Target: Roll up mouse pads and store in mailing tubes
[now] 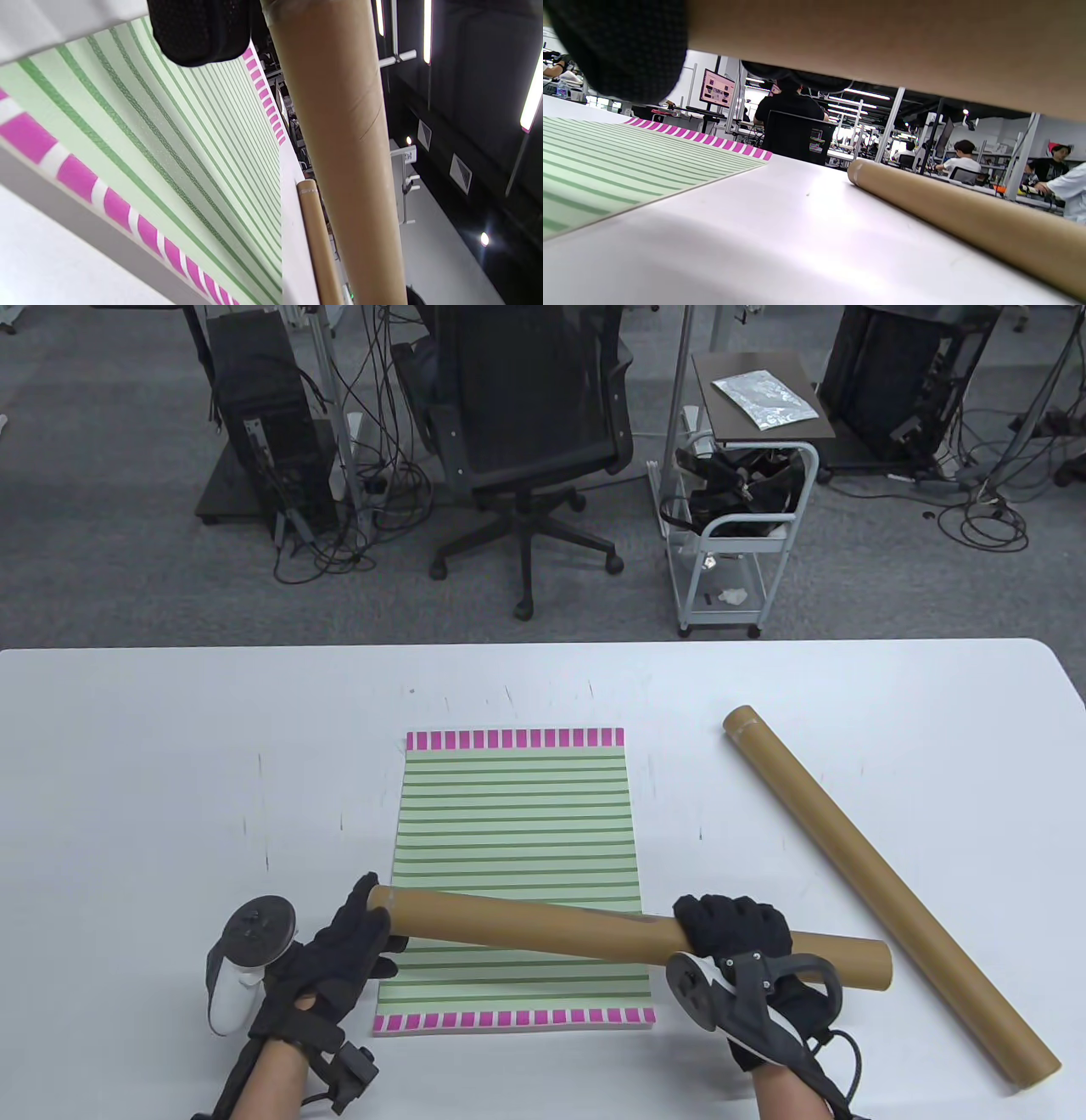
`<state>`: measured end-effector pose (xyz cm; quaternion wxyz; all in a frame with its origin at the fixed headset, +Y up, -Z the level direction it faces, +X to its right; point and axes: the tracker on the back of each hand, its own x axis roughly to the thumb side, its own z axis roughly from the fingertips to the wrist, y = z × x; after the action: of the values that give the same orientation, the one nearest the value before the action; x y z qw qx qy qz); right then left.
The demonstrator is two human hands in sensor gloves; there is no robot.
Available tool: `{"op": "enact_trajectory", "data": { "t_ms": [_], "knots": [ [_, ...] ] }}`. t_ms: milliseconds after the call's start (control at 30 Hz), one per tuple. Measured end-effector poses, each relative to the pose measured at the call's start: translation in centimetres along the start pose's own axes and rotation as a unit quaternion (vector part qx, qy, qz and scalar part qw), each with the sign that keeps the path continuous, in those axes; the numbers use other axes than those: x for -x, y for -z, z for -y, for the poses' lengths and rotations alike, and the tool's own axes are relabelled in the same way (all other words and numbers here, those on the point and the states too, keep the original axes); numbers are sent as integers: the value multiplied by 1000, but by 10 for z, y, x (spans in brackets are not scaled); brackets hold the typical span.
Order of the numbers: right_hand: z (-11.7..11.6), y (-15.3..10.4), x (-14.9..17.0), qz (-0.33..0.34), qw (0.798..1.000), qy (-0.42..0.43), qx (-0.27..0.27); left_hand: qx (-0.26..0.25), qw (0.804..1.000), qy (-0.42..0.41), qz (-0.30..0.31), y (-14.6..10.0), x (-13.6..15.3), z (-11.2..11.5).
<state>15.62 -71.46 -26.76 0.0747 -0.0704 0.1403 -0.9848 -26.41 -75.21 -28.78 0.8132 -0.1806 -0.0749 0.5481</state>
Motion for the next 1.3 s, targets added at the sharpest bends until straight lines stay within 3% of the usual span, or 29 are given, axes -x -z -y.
{"op": "enact_trajectory", "data": {
  "t_ms": [100, 200, 400, 467, 667, 767, 1067, 1300],
  "knots": [
    [-5, 4, 4, -7, 1000, 4, -12, -6, 1000, 9, -4, 1, -2, 2],
    [-10, 9, 7, -18, 999, 23, -28, -37, 996, 81, -29, 4, 2, 0],
    [-21, 9, 34, -134, 987, 64, -66, -73, 962, 256, -63, 2, 9, -1],
    [-21, 8, 40, -192, 973, 60, -115, -99, 950, 293, -52, -1, 3, -1],
    [-41, 1, 59, -298, 938, 66, -163, -125, 920, 369, -36, -6, -6, 3],
    [-49, -1, 68, -332, 926, 40, -175, -122, 920, 370, -36, -5, -6, 4],
    [-67, 4, 74, -354, 911, 60, -204, -110, 918, 379, -41, 0, -5, 10],
    [-73, 7, 72, -323, 919, 39, -223, -106, 917, 383, -40, 4, -5, 12]
  ]
}}
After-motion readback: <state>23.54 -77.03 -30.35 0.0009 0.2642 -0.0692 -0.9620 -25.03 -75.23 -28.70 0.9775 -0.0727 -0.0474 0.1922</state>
